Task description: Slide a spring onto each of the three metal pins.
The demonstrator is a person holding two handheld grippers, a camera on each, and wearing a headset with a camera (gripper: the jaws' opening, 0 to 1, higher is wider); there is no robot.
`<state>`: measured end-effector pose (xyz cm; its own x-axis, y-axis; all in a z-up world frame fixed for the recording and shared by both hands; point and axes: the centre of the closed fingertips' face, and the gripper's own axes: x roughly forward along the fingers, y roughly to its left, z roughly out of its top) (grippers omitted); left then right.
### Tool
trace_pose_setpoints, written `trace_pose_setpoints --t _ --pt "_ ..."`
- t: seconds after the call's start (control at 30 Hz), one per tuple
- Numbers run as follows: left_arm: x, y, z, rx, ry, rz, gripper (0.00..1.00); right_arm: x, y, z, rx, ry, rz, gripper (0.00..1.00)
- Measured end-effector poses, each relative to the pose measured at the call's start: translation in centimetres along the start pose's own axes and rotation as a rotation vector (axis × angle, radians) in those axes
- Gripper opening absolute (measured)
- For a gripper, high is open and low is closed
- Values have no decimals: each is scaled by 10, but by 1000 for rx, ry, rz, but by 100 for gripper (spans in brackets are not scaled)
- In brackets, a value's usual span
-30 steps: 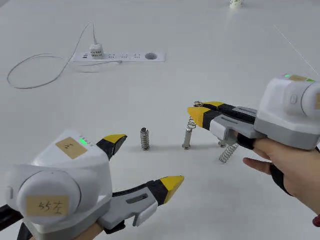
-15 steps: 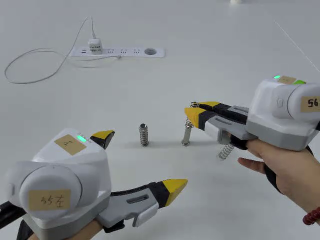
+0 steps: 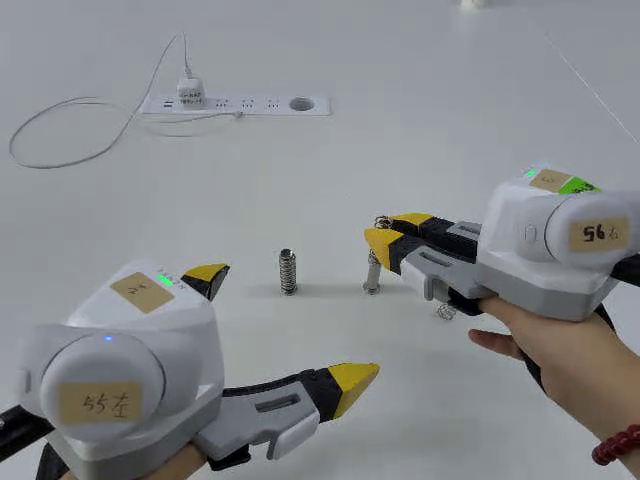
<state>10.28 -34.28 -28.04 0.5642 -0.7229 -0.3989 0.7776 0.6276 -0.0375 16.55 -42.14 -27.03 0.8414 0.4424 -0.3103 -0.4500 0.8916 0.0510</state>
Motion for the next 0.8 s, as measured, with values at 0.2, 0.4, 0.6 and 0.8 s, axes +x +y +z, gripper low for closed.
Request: trace_pose_setpoints --t 0.2,0.4,0.6,0.8 --pt "0 -1 1 1 -3 -3 96 0 0 -9 -57 30 -20 11" --pt "-1 -1 1 2 -2 -2 96 3 2 -17 -73 59 -20 11" --pt "-1 -1 1 1 -2 -2 96 6 0 -25 -58 79 -26 11" --pt "0 -2 -1 2 4 -3 95 7 -1 -33 -25 96 -38 11"
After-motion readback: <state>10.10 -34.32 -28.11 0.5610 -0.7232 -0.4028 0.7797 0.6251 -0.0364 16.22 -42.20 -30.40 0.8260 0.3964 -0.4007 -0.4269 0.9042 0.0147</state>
